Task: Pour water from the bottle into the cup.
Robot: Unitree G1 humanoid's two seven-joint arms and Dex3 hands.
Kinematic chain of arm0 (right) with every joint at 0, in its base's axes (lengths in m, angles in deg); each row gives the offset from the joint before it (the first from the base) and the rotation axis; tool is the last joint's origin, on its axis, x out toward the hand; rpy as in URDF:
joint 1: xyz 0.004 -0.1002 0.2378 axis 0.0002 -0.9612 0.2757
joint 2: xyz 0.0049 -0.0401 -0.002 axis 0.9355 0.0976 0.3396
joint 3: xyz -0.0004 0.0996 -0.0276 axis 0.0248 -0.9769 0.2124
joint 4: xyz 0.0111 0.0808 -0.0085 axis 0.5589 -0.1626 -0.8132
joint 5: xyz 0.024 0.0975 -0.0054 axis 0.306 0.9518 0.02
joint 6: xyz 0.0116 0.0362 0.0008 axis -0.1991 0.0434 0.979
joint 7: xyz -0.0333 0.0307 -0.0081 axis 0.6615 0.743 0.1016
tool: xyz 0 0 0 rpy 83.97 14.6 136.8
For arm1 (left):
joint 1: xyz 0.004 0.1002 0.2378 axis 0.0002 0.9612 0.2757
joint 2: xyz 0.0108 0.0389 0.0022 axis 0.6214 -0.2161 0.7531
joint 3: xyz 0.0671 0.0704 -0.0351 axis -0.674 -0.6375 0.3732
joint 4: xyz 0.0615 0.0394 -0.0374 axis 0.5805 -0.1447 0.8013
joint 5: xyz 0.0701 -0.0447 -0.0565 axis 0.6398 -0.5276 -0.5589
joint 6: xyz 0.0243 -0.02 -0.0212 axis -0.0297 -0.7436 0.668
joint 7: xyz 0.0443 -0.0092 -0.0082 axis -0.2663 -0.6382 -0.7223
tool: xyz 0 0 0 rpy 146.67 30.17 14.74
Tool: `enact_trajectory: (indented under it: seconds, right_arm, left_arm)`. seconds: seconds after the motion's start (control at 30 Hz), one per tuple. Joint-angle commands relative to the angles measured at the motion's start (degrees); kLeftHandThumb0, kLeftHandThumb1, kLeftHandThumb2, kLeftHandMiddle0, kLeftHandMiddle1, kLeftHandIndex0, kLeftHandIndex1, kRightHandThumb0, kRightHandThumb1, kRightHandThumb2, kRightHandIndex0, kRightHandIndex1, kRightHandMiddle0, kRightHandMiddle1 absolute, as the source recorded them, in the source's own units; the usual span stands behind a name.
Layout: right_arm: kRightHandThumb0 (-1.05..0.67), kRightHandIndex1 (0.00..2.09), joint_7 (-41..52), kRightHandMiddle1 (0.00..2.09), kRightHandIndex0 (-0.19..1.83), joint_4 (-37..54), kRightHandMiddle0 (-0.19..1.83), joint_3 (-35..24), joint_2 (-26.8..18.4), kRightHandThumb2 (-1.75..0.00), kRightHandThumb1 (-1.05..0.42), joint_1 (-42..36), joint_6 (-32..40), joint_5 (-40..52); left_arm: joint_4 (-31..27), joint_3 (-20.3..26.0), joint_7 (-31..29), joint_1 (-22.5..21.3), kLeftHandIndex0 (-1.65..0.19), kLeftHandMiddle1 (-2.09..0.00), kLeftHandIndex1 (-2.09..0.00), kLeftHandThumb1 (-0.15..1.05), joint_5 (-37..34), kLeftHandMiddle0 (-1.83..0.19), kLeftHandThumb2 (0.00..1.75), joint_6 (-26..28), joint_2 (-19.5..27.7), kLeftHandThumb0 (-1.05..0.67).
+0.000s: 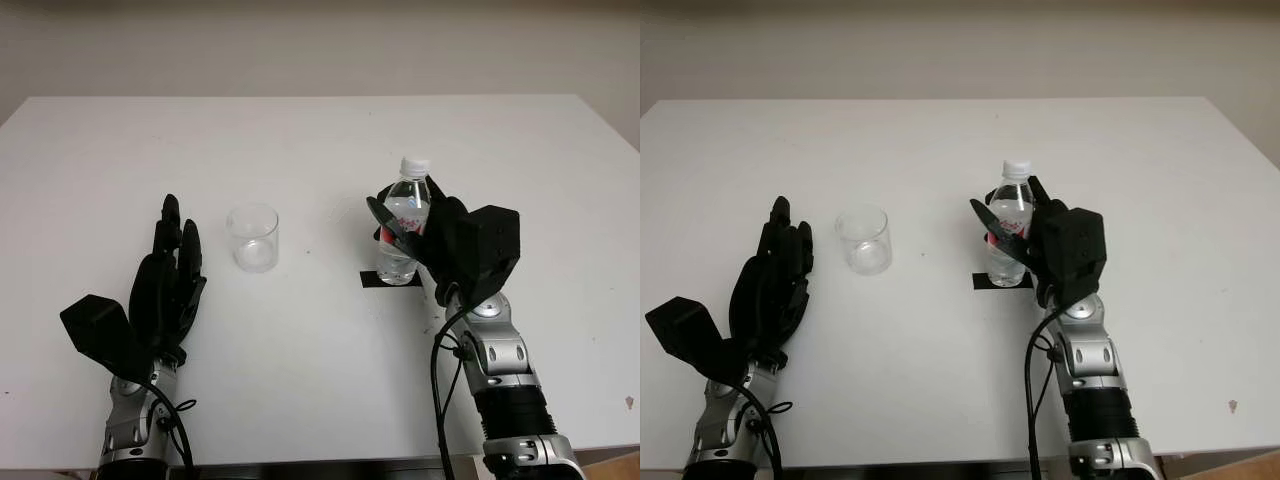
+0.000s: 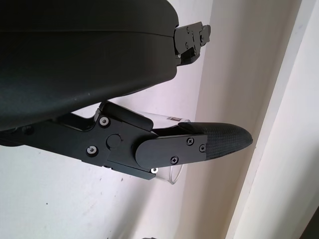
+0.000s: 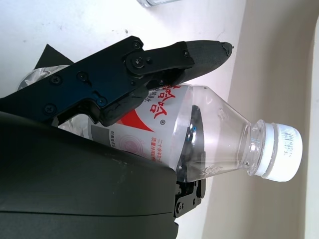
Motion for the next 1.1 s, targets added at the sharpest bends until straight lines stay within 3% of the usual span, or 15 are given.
enact_trajectory:
  seconds: [0.0, 0.43, 0.5, 0.57, 0.6, 0.67, 0.73, 0.83, 0.93, 1.07]
  right_arm:
    - [-0.41, 2.09, 0.0, 2.09, 1.45, -0.4, 1.03, -0.1, -0.5, -0.45, -1.05, 1.8, -1.4, -0.3]
    - [-0.42, 2.09, 2.4, 2.09, 1.36, -0.5, 0.92, -0.3, -0.2, -0.43, -1.05, 0.6, -2.1, 1.3]
    - [-0.49, 2.09, 4.3, 2.09, 1.04, -0.6, 0.65, -0.3, -0.4, -0.36, -1.05, -0.2, -4.1, 2.3]
    - [-0.57, 2.09, 6.6, 2.09, 0.48, -0.8, 0.21, -0.2, -0.8, -0.27, -1.05, -0.9, -6.1, 3.2]
    - [-0.6, 2.01, 7.4, 2.02, 0.18, -1.0, 0.01, -0.2, -0.9, -0.23, -1.05, -1.1, -6.8, 3.4]
    - [-0.61, 1.79, 10.1, 1.84, -0.04, -1.9, -0.13, 0.4, -2.0, -0.19, -1.05, -1.6, -9.8, 3.1]
    - [-0.69, 1.07, 12.5, 1.18, -0.16, -2.9, -0.18, 1.1, -3.1, -0.15, -1.05, -2.1, -12.8, 2.5]
    - [-0.76, 0.36, 15.4, 0.49, -0.17, -2.6, -0.18, 1.8, -4.0, -0.08, -1.04, -3.3, -14.0, 2.7]
    - [-0.81, 0.06, 17.2, 0.13, -0.19, -2.0, -0.19, 1.9, -4.0, -0.05, -1.0, -4.7, -14.6, 3.6]
    - [-0.82, 0.0, 18.7, 0.01, -0.19, -2.2, -0.19, 1.6, -3.6, -0.04, -0.97, -6.0, -15.8, 5.1]
  left_arm:
    - [1.6, 0.0, 0.1, 2.3, 0.19, -0.03, -0.04, 1.05, 0.0, 0.19, 0.48, 0.9, -0.2, -0.76]
    - [1.4, 0.1, 0.0, 2.2, 0.18, -0.04, -0.04, 1.05, 0.3, 0.19, 0.49, 1.0, 0.5, -0.76]
    - [1.3, 0.2, -0.1, 2.1, 0.18, -0.04, -0.05, 1.05, 0.1, 0.19, 0.49, 1.2, 0.5, -0.76]
    - [1.2, 0.2, -0.1, 2.1, 0.18, -0.04, -0.05, 1.05, 0.0, 0.19, 0.48, 1.5, 0.6, -0.76]
    - [1.1, 0.2, -0.1, 2.1, 0.18, -0.04, -0.05, 1.05, 0.0, 0.19, 0.48, 1.6, 0.7, -0.76]
    - [1.1, 0.2, -0.2, 2.1, 0.18, -0.05, -0.05, 1.05, -0.1, 0.19, 0.48, 1.7, 0.7, -0.76]
    - [1.1, 0.3, -0.3, 2.0, 0.18, -0.04, -0.05, 1.05, -0.2, 0.19, 0.48, 1.7, 0.8, -0.75]
    - [1.1, 0.2, -0.4, 2.0, 0.18, -0.04, -0.05, 1.05, -0.1, 0.19, 0.49, 1.7, 1.1, -0.75]
    - [1.3, 0.3, -0.4, 2.0, 0.17, -0.05, -0.05, 1.05, -0.1, 0.18, 0.49, 1.6, 1.2, -0.76]
    - [1.4, 0.5, -0.8, 1.9, 0.18, -0.05, -0.05, 1.05, -0.5, 0.19, 0.48, 1.6, 1.4, -0.75]
